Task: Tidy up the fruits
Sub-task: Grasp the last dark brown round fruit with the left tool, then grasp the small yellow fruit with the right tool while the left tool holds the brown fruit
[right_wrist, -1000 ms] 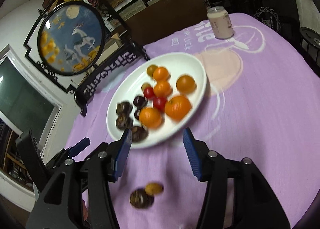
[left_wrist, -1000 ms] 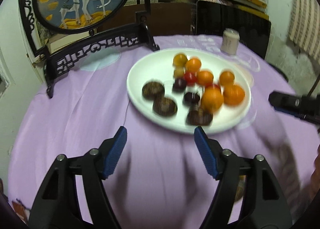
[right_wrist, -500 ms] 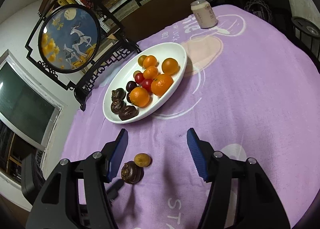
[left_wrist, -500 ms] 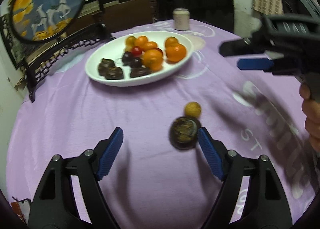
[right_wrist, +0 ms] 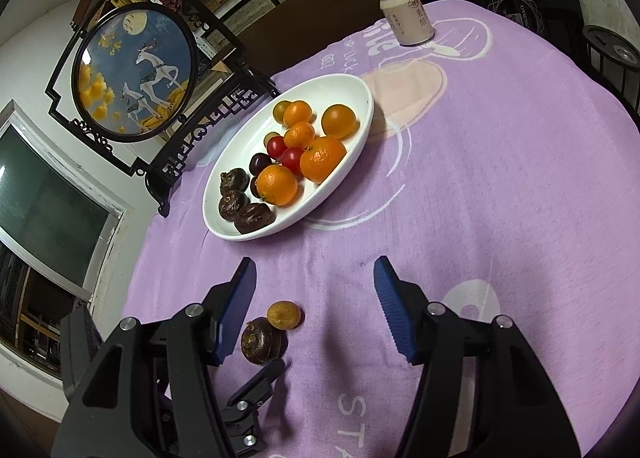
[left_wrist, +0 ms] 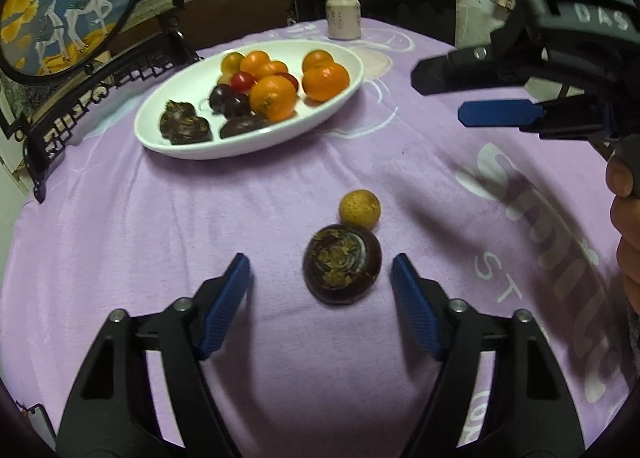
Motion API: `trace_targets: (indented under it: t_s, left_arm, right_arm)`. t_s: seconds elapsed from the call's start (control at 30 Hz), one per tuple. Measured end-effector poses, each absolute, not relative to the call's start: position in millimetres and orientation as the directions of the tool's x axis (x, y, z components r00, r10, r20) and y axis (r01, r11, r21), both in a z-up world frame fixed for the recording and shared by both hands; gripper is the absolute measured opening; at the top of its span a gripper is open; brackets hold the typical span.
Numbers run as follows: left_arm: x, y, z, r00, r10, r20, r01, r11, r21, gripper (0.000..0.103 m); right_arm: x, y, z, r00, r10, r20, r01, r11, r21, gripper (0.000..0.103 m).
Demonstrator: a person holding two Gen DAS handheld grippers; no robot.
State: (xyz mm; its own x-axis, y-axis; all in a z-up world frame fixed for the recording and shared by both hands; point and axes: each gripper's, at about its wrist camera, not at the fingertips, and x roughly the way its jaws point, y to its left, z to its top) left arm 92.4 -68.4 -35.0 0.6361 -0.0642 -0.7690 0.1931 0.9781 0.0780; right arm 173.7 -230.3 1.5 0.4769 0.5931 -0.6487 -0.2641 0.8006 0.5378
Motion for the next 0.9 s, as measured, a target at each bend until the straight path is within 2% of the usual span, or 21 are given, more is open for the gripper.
trace_targets:
  t_s: [0.03, 0.07, 0.1, 0.4, 0.67, 0.9]
  left_arm:
    - [93.7, -69.4, -37.1, 0.627, -0.071, -0.776, 0.199, 0.977, 0.071, 0.064]
    - [94.2, -69.0, -36.7, 0.625, -0.092, -0.776, 0.207, 0.977, 0.051, 0.055]
    - [94.6, -68.2, -35.9, 0.621, -0.104, -0.777, 0.211, 0.977, 0.037, 0.041]
    - [93.9, -20.8, -16.5, 0.663, 0.035, -0.747, 0.014, 0.998, 0.058, 0.041]
    - [102.7, -4.2, -24.3, 0.631, 0.057, -0.774, -0.036, 0.998, 0.044, 0.041]
    - [104.4, -4.6, -27.0, 0.622, 0.06, -0.781, -0.034, 0.998, 0.05, 0.041]
  right_arm:
    - [173.5, -229.5, 1.3, 0.476, 0.593, -0.65, -0.266, 0.801, 0.536, 0.061]
    - [173.9, -228.7, 1.3, 0.475, 0.592, -0.65, -0.269, 0.802, 0.534, 0.062]
    - [173.5, -227.7, 1.2, 0.474, 0.592, -0.651, -0.272, 0.802, 0.531, 0.062]
    - [167.6, -211.4, -3.4, 0.443, 0.595, -0.67, -0.324, 0.803, 0.499, 0.061]
    - [153.9, -180.8, -14.3, 0.415, 0.571, -0.708, -0.417, 0.811, 0.41, 0.061]
    - [150.8, -165.1, -22.1, 0.409, 0.552, -0.727, -0.457, 0.813, 0.361, 0.047]
